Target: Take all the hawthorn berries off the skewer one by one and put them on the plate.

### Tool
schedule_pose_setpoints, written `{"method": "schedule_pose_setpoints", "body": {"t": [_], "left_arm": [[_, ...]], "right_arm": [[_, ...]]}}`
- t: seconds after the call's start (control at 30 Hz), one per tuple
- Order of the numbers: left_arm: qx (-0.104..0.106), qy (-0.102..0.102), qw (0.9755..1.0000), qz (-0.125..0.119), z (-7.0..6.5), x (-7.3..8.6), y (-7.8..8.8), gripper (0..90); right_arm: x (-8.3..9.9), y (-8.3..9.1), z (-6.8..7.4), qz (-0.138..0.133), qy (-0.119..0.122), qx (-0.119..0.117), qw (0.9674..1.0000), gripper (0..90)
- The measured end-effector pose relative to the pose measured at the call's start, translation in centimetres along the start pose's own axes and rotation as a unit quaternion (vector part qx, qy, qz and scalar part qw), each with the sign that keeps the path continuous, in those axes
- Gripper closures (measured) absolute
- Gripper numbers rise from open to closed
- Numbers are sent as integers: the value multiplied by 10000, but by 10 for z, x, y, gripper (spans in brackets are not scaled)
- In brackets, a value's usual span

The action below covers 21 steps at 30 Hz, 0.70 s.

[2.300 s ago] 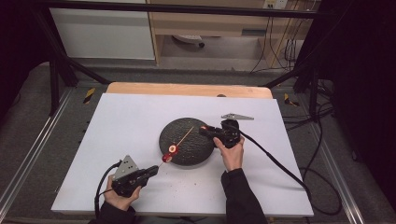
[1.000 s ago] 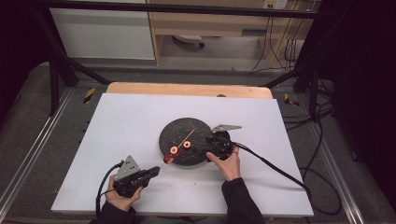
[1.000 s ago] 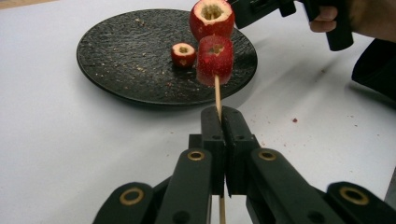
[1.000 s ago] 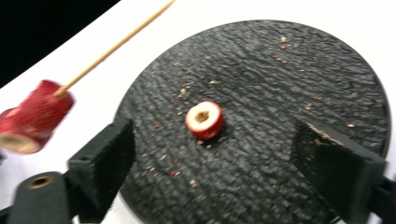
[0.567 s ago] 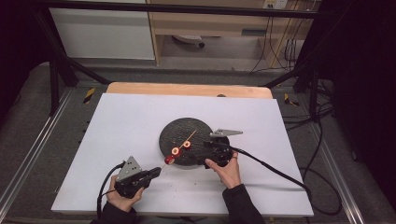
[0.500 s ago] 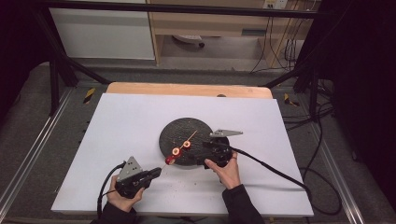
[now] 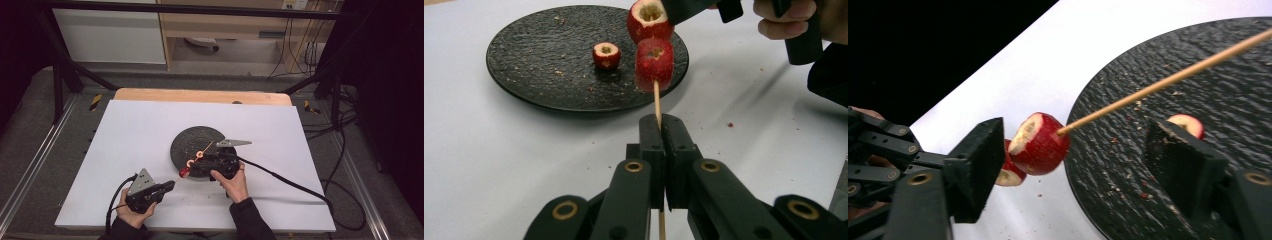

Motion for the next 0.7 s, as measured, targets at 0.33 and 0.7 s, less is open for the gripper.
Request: {"method": "schedule_pose_setpoints", "body": {"t": [0.33,0.7], "left_arm": [[39,-37,10000,-11,-3,-1,-2,881],[43,-44,10000,-18,-4,-1,-3,881]], "right_arm": [[1,-4,3,98,-65,-256,9996,474],[2,-4,3,188,-123,-448,9987,611]]}}
Point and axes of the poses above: each handheld gripper's, and its own axes: y roughly backward along the jaws, x roughly out of its underside, z roughly to its left, the point moved 2 cm from there along -y, roughly forward along the jaws, and after that the axes turned 8 degrees about z, right-handed, at the moved point
